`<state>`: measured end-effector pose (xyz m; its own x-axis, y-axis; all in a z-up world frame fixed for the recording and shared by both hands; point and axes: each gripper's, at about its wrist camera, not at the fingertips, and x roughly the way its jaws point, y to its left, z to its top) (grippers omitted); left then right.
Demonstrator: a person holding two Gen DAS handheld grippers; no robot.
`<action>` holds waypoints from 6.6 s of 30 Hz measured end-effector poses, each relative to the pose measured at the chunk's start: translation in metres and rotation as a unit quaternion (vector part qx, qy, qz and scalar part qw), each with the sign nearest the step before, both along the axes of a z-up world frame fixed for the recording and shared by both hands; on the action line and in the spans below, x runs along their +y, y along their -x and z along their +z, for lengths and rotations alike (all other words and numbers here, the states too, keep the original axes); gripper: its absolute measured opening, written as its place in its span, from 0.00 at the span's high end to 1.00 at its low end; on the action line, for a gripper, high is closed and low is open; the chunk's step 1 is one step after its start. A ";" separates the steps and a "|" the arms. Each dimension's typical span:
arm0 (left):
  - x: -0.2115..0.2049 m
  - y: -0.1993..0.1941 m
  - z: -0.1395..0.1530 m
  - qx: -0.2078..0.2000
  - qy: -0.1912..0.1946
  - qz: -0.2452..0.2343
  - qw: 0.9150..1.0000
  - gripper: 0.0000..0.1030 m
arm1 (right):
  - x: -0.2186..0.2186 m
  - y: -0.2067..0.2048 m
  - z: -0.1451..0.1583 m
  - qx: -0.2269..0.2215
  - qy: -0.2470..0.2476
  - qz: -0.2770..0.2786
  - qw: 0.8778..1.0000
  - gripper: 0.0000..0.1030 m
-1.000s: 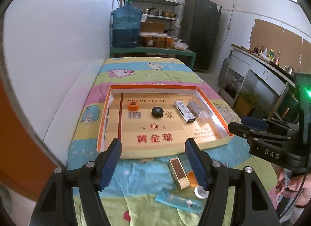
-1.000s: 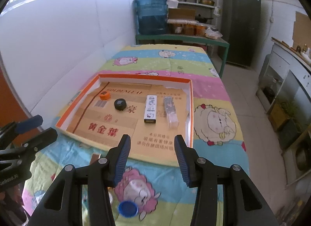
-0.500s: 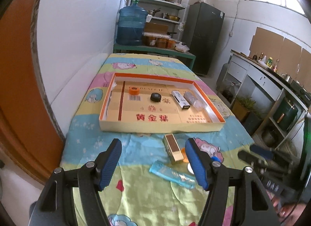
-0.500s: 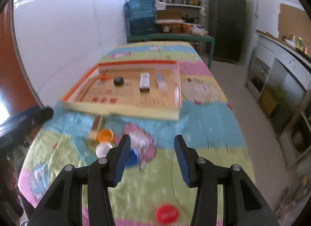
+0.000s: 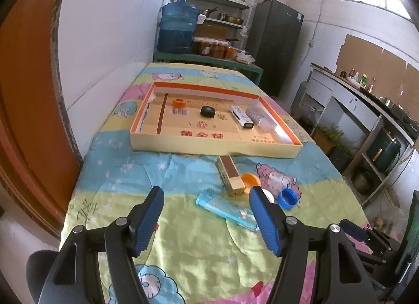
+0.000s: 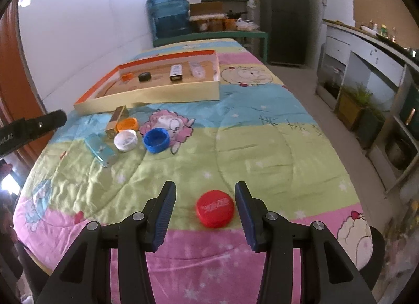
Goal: Organize rigid objects
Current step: 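Grasp the red Coca-Cola cap on the quilt with the right gripper, then grasp the blue lighter on the quilt with the left gripper, then carry the blue lighter with left tool while right tool carries the red cap to the tray, then lower the blue lighter with left tool while right tool lowers the red cap into the tray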
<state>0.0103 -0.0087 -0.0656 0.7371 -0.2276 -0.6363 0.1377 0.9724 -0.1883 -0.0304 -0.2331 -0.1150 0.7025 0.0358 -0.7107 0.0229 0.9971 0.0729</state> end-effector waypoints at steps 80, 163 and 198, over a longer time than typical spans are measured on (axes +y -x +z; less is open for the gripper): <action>-0.003 -0.036 -0.046 0.063 -0.095 0.046 0.992 0.78 | 0.010 -0.021 0.005 -0.043 -0.028 0.073 0.996 0.70; 0.021 -0.189 0.013 0.038 -0.060 0.053 0.996 0.78 | 0.077 -0.237 0.065 -0.038 -0.025 0.133 0.990 0.70; 0.015 -0.220 -0.036 0.099 -0.064 0.038 0.992 0.78 | 0.095 -0.280 0.007 0.035 -0.016 0.158 0.987 0.70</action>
